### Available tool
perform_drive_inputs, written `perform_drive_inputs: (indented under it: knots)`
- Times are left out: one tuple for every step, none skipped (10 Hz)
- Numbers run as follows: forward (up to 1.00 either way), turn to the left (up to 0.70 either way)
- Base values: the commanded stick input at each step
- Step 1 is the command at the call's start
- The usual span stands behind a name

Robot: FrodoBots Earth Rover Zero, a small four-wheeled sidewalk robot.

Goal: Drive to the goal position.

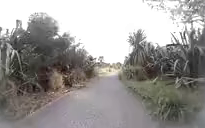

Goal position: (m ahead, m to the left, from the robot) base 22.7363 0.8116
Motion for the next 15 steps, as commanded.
perform_drive_inputs:
  knots:
    - [1.0,-0.14]
    - [1.0,0.0]
    - [1.0,0.0]
    - [1.0,0.0]
    - [1.0,0.0]
    - [1.0,0.0]
    - [1.0,0.0]
    - [1.0,0.0]
    - [1.0,0.0]
    - [1.0,0.0]
    - [1.0,0.0]
    - [1.0,0.0]
    - [1.0,0.0]
    - [1.0,0.0]
    - [1.0,0.0]
